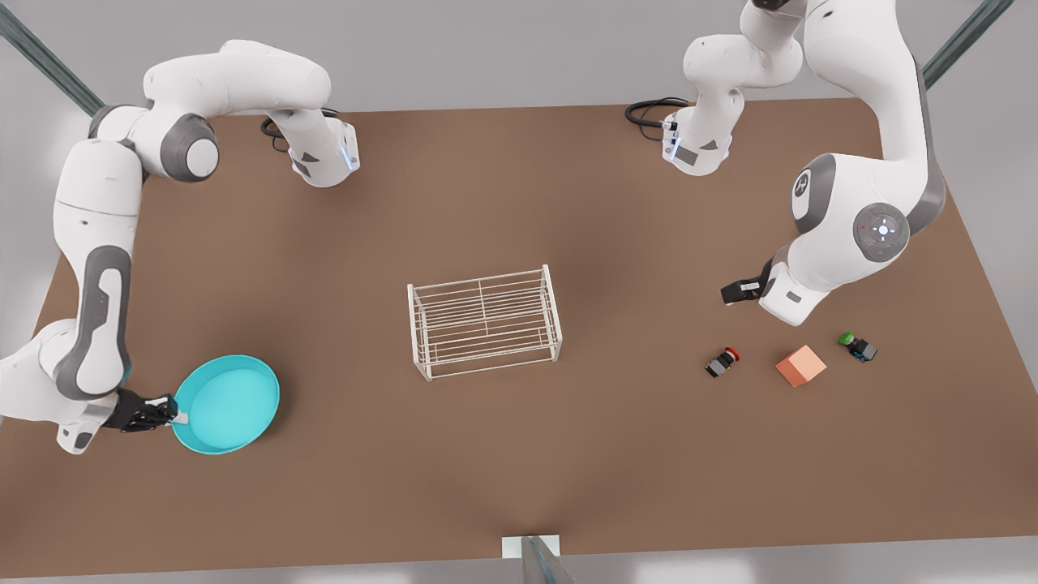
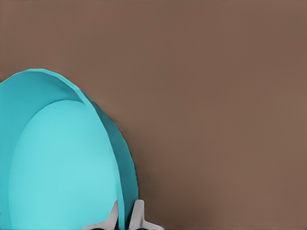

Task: Place the plate on the shelf with right arm and place the red button switch in the plate with left arm

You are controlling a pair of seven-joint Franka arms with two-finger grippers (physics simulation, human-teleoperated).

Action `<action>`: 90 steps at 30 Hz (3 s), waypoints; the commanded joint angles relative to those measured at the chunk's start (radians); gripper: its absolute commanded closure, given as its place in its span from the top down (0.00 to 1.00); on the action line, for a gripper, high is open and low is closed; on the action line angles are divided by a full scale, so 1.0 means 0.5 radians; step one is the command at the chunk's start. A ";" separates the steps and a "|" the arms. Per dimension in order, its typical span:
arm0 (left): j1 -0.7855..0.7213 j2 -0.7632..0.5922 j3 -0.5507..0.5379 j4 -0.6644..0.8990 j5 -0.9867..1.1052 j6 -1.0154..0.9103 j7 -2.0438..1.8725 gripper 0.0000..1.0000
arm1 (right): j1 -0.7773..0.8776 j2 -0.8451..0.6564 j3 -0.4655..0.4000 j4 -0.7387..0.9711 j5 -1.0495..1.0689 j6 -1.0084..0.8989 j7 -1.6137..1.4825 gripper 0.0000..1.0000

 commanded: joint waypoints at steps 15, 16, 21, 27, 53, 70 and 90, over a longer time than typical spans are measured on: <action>0.052 -0.045 0.217 0.007 -0.176 0.002 -1.038 1.00 | 0.518 -0.674 0.007 -0.317 0.007 -0.888 0.878 0.19; -0.015 -0.014 0.193 -0.027 -0.045 0.066 -1.486 1.00 | 0.551 -0.732 0.016 -0.378 0.053 -0.888 0.915 0.19; -0.239 0.268 0.196 -0.021 0.136 0.403 -3.173 1.00 | 0.788 -0.839 0.049 -0.427 0.154 -0.879 1.218 0.19; -0.169 0.504 0.217 -0.011 0.370 0.677 -4.665 1.00 | 1.104 -0.827 0.056 -0.443 0.298 -0.674 1.654 0.19; -0.230 0.869 0.223 -0.097 0.498 0.996 -4.948 1.00 | 0.993 -1.474 0.267 -1.271 0.443 -0.100 1.820 1.00; -0.209 1.004 0.239 -0.189 0.597 1.272 -4.902 1.00 | 0.582 -1.198 0.243 -0.731 -1.018 -0.585 1.350 1.00; -0.202 0.943 0.226 -0.018 0.667 1.073 -4.791 0.13 | 0.564 -1.165 0.240 -0.731 -1.012 -0.560 1.332 1.00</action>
